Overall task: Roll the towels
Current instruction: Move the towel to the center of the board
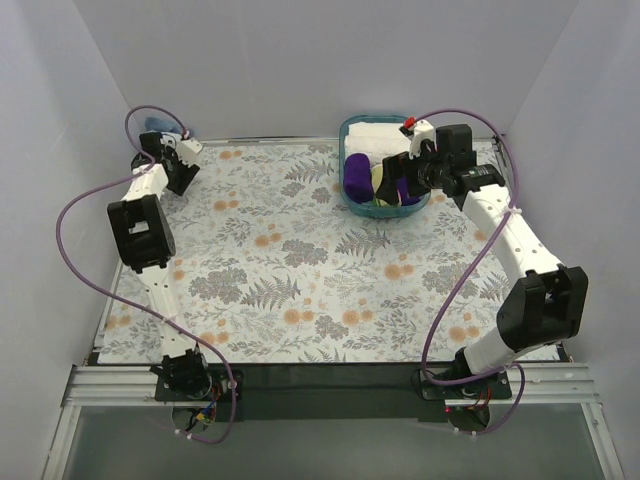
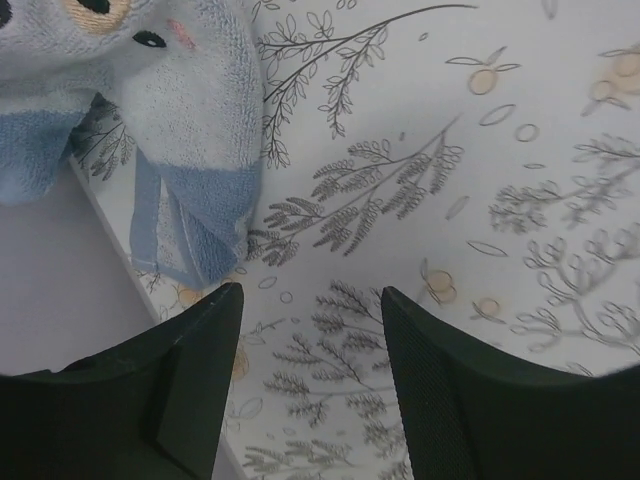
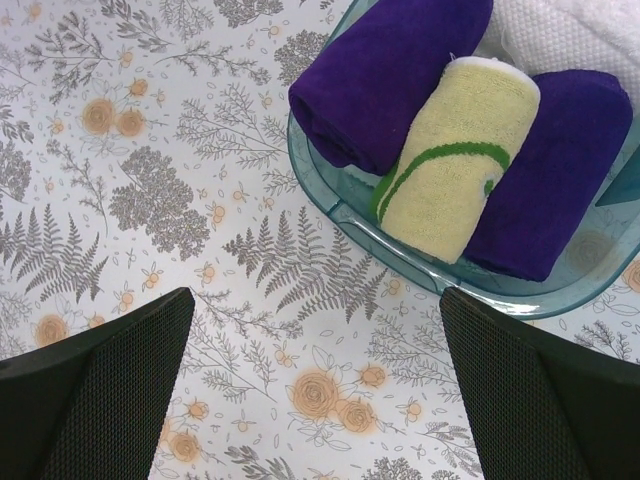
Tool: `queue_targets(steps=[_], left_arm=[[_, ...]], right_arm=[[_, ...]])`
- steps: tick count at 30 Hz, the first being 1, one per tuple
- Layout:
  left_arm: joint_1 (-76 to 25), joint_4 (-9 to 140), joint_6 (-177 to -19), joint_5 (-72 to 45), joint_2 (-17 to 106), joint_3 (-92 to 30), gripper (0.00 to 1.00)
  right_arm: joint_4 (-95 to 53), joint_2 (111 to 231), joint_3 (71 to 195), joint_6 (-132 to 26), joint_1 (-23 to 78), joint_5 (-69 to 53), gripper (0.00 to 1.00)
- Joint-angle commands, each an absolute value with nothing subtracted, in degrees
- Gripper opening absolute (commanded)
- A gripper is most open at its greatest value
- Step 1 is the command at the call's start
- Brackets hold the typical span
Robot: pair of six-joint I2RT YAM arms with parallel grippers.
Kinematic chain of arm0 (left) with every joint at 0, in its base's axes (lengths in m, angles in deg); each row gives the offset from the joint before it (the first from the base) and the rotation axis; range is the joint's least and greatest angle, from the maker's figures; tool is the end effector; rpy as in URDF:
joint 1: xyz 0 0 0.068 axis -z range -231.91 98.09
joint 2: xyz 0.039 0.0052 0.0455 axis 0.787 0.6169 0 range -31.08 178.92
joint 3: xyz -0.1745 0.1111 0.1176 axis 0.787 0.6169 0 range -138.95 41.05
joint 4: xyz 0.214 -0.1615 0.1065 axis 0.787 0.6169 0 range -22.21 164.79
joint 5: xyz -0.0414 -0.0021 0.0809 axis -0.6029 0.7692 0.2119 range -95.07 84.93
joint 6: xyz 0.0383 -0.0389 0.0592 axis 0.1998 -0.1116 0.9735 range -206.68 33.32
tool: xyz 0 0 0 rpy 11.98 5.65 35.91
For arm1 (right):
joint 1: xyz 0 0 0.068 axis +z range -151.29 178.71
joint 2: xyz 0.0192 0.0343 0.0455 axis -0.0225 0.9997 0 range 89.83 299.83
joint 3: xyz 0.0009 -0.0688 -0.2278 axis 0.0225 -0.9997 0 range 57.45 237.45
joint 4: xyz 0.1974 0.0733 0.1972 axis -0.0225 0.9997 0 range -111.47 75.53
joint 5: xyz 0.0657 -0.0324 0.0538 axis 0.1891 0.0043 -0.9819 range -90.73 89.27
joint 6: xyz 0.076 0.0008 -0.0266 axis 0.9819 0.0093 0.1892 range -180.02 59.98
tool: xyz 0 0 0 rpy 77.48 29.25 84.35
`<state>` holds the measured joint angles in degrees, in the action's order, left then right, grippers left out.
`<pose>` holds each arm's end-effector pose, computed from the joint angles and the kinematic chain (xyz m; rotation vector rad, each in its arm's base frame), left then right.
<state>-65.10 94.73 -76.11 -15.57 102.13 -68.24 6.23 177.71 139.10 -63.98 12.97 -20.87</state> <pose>0.5290 0.1110 0.1130 0.0239 2.4383 -0.0407 0.3873 0.1232 0.2933 -0.5415 2.0924 0.4833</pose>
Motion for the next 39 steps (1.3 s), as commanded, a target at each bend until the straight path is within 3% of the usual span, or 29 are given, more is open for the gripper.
queue_targets(steps=[1,15,18,19,22,33,34,38,39], left_arm=[[-65.2,93.3,-74.2,-11.9,105.7,-75.0,0.53],[-65.5,88.8,-68.5,-6.7,121.7,-87.7,0.51],[-65.5,90.7,-68.6,-8.0,121.5,-87.4,0.24],[-65.4,92.9,-69.3,-8.8,120.5,-86.4,0.09],[-65.2,98.6,-71.0,-18.4,112.1,-78.4,0.0],[-54.7,122.1,-72.0,-43.0,69.2,-33.8,0.0],[-52.8,126.6,-71.4,-47.4,66.9,-31.7,0.01],[-41.9,130.1,-73.8,-55.2,55.4,-27.2,0.39],[-41.3,130.1,-75.0,-55.0,52.4,-29.2,0.55]], right_arm=[[5.8,175.9,139.0,-65.1,13.2,-21.7,0.98],[6.1,178.0,139.4,-65.1,13.1,-18.6,0.98],[6.6,177.4,139.5,-66.0,13.1,-18.3,0.98],[6.9,176.7,139.6,-66.3,13.1,-18.3,0.98],[8.3,174.6,139.8,-69.3,13.2,-19.2,0.98],[17.9,165.7,130.3,-88.4,12.0,-23.3,0.98],[18.9,165.3,129.9,-89.1,12.0,-23.2,0.98],[23.3,163.8,130.1,-90.3,12.0,-24.6,0.98],[23.6,163.5,129.9,-90.2,11.9,-24.7,0.98]])
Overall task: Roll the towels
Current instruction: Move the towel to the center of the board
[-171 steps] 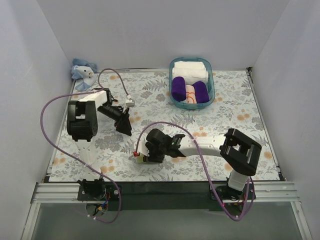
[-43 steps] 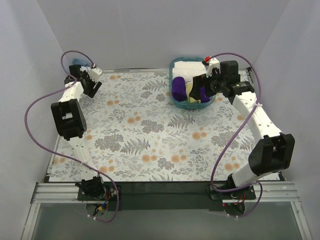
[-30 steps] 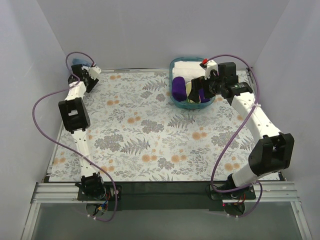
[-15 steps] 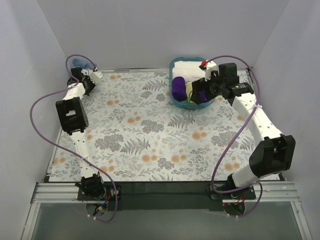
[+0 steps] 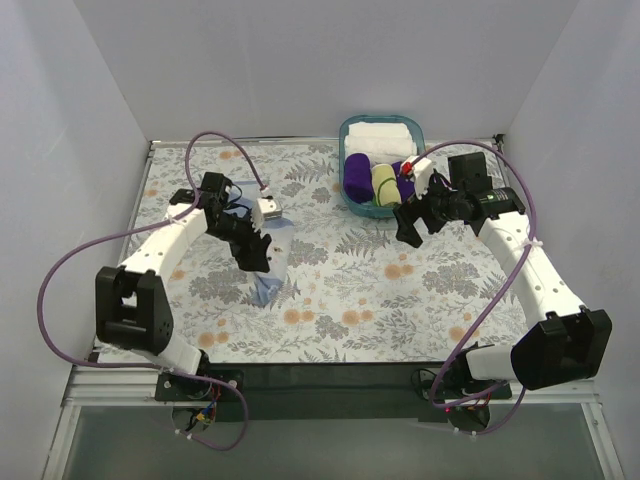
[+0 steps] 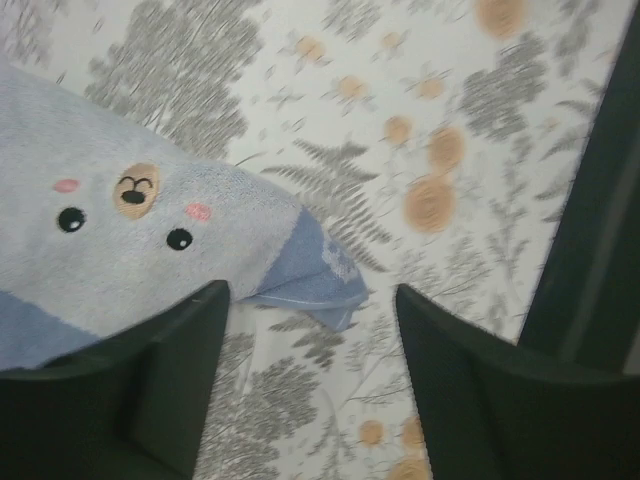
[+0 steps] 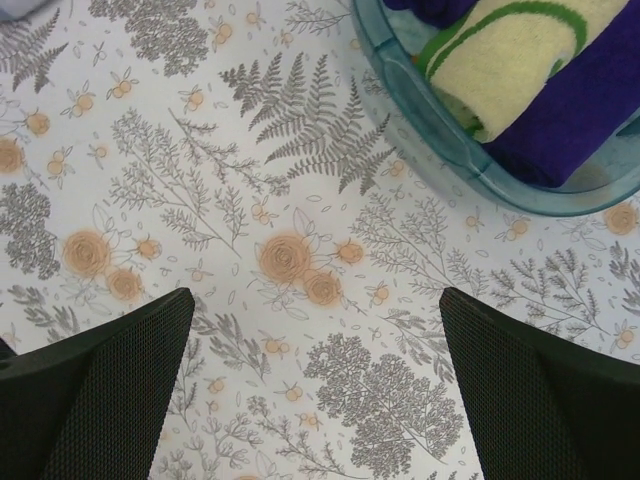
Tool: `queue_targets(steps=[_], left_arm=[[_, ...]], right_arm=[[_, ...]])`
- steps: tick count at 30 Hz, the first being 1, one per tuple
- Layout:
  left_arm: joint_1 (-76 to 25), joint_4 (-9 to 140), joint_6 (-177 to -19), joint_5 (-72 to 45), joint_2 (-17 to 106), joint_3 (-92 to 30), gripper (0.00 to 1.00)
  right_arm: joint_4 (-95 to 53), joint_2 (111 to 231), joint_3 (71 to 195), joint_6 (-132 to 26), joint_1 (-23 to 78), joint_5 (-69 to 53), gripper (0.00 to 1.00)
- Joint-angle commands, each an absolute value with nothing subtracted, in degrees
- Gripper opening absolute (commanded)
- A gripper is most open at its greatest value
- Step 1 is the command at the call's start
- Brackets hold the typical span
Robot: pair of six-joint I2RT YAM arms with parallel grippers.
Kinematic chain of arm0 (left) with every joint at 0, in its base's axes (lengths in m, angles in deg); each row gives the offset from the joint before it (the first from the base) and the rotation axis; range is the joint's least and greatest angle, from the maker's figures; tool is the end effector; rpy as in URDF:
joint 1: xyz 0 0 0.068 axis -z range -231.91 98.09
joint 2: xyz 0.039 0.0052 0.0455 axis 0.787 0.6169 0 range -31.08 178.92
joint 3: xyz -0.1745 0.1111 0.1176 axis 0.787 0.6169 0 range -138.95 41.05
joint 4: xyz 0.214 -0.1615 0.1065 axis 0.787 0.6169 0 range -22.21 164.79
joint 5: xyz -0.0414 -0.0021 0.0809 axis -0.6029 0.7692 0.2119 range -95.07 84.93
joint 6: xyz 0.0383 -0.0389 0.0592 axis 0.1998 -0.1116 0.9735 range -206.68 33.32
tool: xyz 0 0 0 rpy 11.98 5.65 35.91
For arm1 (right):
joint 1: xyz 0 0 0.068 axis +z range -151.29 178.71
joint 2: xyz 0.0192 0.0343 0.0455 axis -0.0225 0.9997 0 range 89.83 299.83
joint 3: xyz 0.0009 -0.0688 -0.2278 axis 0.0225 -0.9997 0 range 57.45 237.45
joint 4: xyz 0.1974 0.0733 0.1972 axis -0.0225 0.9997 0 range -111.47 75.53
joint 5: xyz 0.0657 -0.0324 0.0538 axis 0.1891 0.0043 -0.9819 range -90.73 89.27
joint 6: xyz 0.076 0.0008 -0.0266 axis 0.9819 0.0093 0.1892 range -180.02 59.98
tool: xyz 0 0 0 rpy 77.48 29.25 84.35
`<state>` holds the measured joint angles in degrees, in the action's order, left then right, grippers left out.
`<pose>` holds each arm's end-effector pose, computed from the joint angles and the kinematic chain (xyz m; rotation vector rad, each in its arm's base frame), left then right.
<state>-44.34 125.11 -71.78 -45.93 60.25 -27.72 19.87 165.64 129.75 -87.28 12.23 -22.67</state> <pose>0.3145 -0.0877 0.1670 0.6252 2.6812 -1.0073 0.3237 0.1046 0.2798 -0.9744 2.0899 0.3279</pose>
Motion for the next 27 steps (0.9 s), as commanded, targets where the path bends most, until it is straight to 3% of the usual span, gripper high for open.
queue_targets(steps=[1,7,11,14,18,21,27], left_arm=[[-41.2,130.4,-76.4,-53.9,51.6,-30.7,0.69],[-41.4,137.2,-81.4,-43.8,51.2,-46.7,0.68],[-41.5,134.2,-84.2,-37.1,49.8,-46.6,0.51],[-41.5,130.3,-84.4,-32.4,50.9,-45.0,0.45],[-41.5,127.4,-83.3,-29.9,56.5,-44.8,0.56],[-41.5,125.1,-79.1,-30.2,61.4,-42.4,0.57],[-41.2,120.7,-68.9,-37.5,69.2,-36.9,0.45]], right_arm=[[24.8,162.9,129.6,-90.2,12.0,-26.3,0.99],[25.7,160.0,123.8,-88.8,13.7,-30.1,0.87],[25.0,159.4,123.3,-87.2,15.8,-29.6,0.75],[24.2,160.1,123.4,-85.7,17.9,-29.4,0.69],[23.4,160.9,122.9,-83.4,21.4,-29.0,0.69],[22.7,161.6,122.9,-82.5,22.7,-28.9,0.7],[25.5,163.9,122.1,-86.8,22.4,-26.0,0.67]])
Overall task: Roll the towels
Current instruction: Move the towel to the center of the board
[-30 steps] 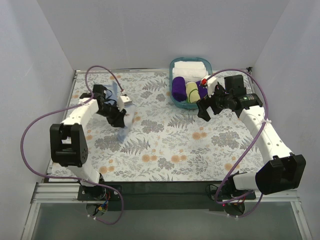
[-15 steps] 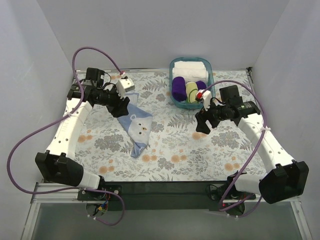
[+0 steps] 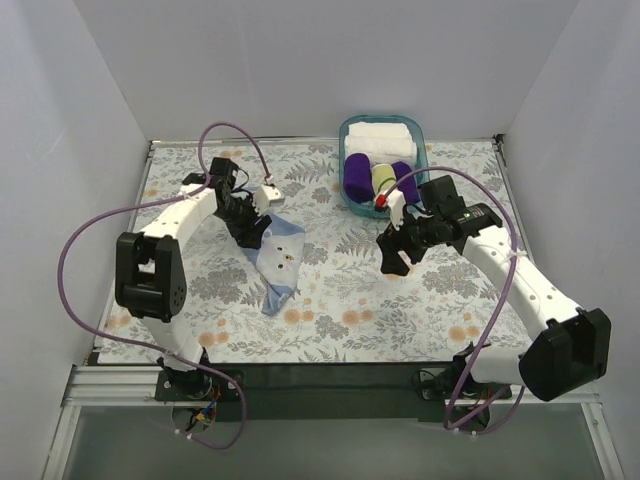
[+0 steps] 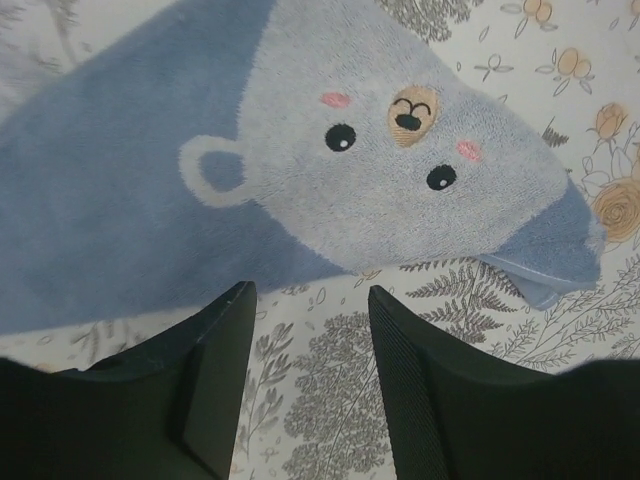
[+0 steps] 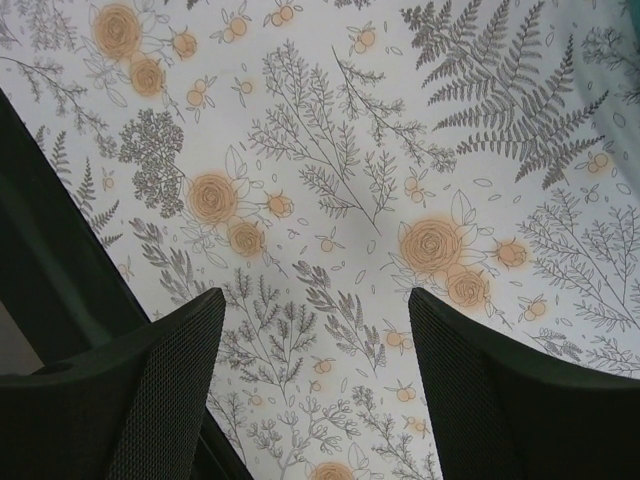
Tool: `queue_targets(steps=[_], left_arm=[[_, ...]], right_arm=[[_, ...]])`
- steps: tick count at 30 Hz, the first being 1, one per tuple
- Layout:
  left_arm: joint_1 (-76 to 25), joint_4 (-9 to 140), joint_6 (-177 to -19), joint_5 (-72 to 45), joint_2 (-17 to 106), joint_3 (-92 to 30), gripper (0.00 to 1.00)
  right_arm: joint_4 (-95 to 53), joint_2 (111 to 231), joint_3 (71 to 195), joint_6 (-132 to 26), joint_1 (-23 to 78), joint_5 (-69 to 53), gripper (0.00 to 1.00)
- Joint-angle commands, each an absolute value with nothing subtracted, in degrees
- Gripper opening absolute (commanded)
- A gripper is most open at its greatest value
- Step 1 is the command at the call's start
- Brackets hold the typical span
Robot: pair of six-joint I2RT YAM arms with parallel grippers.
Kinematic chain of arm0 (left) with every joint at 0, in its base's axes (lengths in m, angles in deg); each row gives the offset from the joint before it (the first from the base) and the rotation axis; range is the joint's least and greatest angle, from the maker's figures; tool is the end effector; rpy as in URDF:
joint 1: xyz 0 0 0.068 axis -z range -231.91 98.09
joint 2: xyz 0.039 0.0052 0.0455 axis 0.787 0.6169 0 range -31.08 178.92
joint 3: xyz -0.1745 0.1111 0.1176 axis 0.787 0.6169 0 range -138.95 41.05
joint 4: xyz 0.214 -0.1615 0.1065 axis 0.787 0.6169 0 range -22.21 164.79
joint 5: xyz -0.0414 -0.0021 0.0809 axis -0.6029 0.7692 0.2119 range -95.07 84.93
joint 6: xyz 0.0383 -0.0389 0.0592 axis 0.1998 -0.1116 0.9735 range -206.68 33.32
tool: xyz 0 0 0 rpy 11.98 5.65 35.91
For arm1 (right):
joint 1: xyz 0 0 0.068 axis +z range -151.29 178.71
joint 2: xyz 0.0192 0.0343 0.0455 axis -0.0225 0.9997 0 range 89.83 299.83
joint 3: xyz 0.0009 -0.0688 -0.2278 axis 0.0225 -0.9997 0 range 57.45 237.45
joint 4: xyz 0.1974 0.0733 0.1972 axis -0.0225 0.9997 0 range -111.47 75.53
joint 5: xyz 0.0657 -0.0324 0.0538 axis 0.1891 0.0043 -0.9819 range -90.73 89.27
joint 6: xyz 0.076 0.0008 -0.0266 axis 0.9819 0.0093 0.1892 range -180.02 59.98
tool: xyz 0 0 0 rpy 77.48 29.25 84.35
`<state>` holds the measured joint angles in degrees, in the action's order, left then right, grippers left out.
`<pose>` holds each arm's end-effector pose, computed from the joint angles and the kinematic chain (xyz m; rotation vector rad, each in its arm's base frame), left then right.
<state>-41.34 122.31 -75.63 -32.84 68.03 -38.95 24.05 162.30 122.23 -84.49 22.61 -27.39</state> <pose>0.3602 -0.1002 0.1755 0.6179 2.7094 -0.6848 0.2727 0.1550 0.2445 -1.1755 2.1481 0.5742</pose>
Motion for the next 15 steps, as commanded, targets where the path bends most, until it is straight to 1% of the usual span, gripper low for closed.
queue_targets(steps=[1,3,5,8,9,12,13,15], left_arm=[[-40.8,120.4,-68.9,-37.6,71.1,-35.3,0.44],[-40.0,121.2,-68.6,-40.5,72.1,-33.5,0.4],[-38.3,121.0,-67.2,-41.1,71.7,-28.1,0.37],[-35.9,122.8,-65.6,-42.2,67.7,-21.4,0.36],[-35.3,123.5,-65.5,-45.3,66.3,-20.2,0.36],[-30.5,127.1,-65.8,-49.4,62.3,-18.8,0.37],[-29.2,130.3,-65.4,-51.5,61.7,-19.1,0.37],[-28.5,133.2,-64.1,-54.2,60.2,-21.1,0.37]], right_arm=[[26.5,166.1,122.5,-86.6,22.4,-24.5,0.66],[26.6,167.5,123.6,-86.9,22.4,-25.9,0.66],[25.5,167.8,124.6,-88.1,22.6,-29.1,0.65],[23.8,169.7,126.4,-88.0,23.1,-29.9,0.65],[23.0,170.9,126.7,-87.9,23.1,-29.7,0.64],[18.5,173.8,127.4,-86.4,23.7,-30.6,0.6],[16.0,174.9,128.3,-85.5,24.2,-30.3,0.59],[13.3,178.3,129.4,-83.2,26.1,-29.2,0.56]])
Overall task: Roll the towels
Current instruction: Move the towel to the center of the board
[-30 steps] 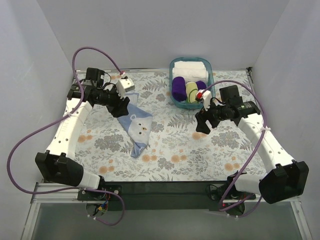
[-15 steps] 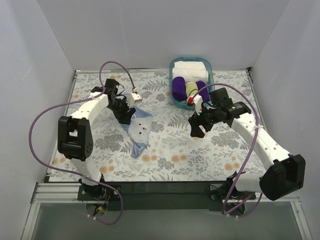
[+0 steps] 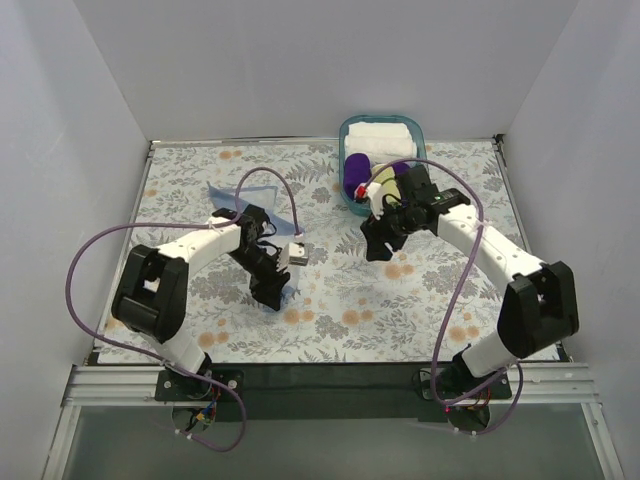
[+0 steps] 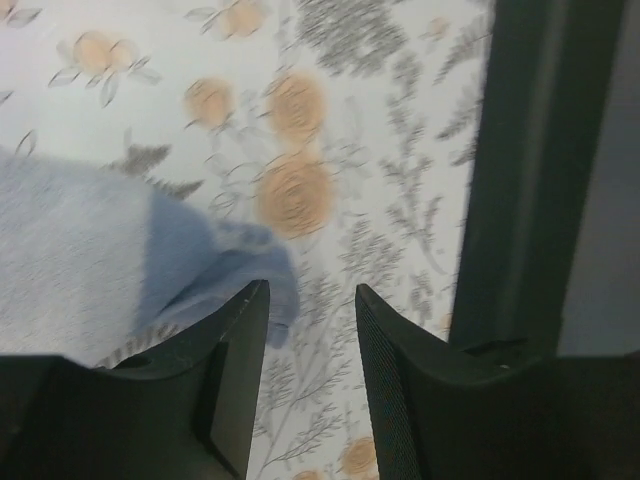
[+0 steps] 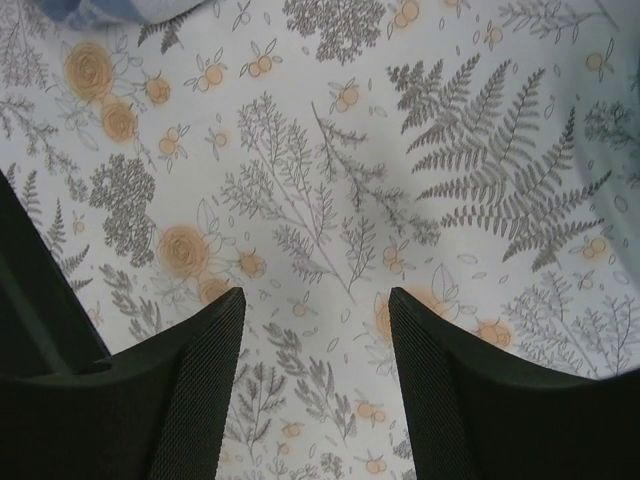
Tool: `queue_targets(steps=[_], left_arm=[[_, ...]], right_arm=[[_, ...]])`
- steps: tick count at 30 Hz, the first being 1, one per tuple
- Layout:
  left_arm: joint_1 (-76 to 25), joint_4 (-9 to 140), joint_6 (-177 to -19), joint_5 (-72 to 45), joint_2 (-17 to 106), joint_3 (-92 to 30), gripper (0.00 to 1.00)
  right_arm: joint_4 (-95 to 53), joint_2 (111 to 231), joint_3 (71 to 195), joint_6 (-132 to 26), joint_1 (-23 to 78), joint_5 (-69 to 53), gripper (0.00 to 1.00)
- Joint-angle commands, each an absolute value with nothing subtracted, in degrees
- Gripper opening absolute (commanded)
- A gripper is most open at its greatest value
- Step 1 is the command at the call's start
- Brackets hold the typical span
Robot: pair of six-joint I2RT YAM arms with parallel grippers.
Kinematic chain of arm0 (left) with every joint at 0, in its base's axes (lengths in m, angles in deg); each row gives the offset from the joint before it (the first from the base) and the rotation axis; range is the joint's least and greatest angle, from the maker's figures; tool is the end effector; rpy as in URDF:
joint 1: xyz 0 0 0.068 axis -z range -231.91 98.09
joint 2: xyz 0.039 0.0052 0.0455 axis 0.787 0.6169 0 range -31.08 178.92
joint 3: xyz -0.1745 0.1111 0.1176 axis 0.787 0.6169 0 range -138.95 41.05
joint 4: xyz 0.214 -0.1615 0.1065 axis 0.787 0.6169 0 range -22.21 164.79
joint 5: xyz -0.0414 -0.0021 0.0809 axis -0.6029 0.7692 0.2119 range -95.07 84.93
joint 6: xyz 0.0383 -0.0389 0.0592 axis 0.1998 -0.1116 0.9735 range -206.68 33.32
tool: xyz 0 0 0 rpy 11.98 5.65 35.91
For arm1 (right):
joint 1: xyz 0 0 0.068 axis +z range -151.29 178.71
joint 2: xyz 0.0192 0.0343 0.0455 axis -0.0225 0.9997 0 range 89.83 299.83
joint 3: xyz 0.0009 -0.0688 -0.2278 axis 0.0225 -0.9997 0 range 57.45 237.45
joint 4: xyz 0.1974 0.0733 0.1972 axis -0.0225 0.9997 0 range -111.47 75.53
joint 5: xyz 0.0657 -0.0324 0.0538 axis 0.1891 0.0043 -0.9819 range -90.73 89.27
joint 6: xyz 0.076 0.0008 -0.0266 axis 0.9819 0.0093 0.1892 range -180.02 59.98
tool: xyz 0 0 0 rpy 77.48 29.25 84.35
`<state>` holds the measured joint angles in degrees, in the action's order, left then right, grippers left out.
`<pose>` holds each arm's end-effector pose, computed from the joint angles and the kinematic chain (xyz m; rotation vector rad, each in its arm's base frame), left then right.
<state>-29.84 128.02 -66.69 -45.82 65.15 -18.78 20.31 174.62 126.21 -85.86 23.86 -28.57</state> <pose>0.2480 -0.1496 0.1000 -0.9595 -2.6654 1.0487 0.3040 0.1786 0.2078 -1.2437 2.1907 0.6182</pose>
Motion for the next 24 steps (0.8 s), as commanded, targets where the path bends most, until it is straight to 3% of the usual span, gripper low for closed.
queue_targets(steps=[1,6,8,13,17,24], left_arm=[[-29.1,135.6,-63.5,-56.6,59.5,-22.0,0.37],[-40.1,136.1,-65.9,-60.4,58.0,-30.0,0.41],[-42.7,128.2,-70.0,-54.8,57.8,-30.2,0.46],[-41.8,107.9,-75.8,-46.0,59.5,-24.1,0.48],[-40.8,103.9,-71.9,-44.6,66.6,-20.9,0.44],[-37.4,103.4,-71.4,-48.0,63.7,-10.8,0.39]], right_arm=[[10.4,179.6,130.1,-82.5,26.7,-27.8,0.55],[3.8,189.0,136.7,-74.6,31.6,-25.6,0.54],[2.6,191.6,140.4,-73.5,32.8,-24.0,0.53],[1.9,195.4,144.5,-72.6,33.2,-19.9,0.54],[1.9,196.4,145.4,-73.0,33.3,-19.3,0.53],[1.7,199.8,147.0,-75.6,33.3,-20.5,0.48]])
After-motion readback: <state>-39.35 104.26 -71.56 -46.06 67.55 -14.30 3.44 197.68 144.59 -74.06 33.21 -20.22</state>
